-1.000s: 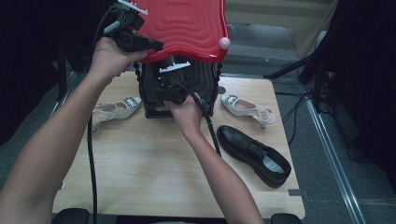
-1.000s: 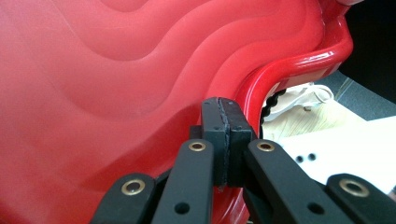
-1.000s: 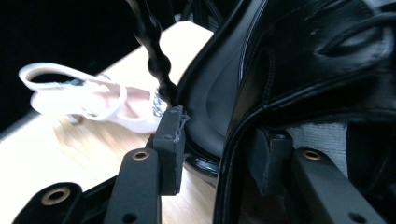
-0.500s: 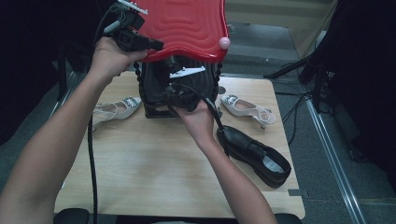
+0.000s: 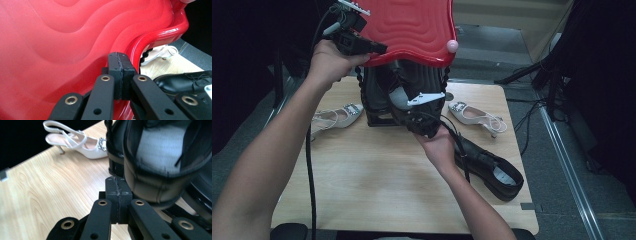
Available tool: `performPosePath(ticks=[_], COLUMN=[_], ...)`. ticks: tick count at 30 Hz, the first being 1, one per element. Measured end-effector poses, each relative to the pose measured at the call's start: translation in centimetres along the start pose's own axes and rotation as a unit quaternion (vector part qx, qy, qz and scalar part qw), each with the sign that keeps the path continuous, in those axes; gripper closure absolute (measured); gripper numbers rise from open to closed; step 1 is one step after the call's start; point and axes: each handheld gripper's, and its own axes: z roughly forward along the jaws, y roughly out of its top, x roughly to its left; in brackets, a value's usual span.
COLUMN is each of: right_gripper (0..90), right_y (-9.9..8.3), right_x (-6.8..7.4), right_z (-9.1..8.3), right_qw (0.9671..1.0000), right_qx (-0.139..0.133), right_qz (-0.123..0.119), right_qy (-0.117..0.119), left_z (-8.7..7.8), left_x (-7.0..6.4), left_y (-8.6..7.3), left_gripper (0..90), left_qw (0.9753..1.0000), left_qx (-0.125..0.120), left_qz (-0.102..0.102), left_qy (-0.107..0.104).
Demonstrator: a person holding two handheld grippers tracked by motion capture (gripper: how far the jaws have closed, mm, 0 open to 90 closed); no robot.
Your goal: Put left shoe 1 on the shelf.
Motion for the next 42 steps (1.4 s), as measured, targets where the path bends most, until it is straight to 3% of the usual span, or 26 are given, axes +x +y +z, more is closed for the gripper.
performPosePath(ticks=[4,8,13,16,27,38,42], right_gripper=[90.0,90.0,90.0,90.0,90.0,90.0,90.0], right_y=[-1.7,-2.9,-2.7,-2.6,-1.2,0.7,1.4], right_x=[-0.5,-2.1,-2.5,-2.2,-2.0,-2.3,-2.2], right_z=[0.3,1.3,1.8,2.1,2.4,4.0,4.5], right_qw=[1.0000,0.9995,0.9992,0.9993,0.9993,0.9984,0.9985], right_qx=[-0.003,0.006,0.005,0.004,0.007,0.005,0.009], right_qz=[-0.006,0.030,0.039,0.036,0.036,0.055,0.052], right_qy=[-0.007,-0.009,-0.001,-0.009,-0.009,-0.010,-0.015], left_z=[0.0,0.0,0.0,0.0,0.0,0.0,0.0], left_x=[0.0,-0.1,0.0,0.0,-0.1,-0.1,-0.1], left_y=[0.0,-0.2,-0.2,-0.2,-0.2,-0.2,-0.1], left_gripper=[90.0,90.0,90.0,90.0,90.0,90.0,90.0], left_qw=[1.0000,1.0000,1.0000,1.0000,1.0000,1.0000,1.0000], left_qx=[0.000,-0.007,-0.007,-0.006,-0.006,-0.007,-0.007], left_qz=[0.000,0.006,0.005,0.004,0.002,0.003,0.003], left_qy=[-0.001,0.001,-0.001,0.000,0.003,0.003,0.004])
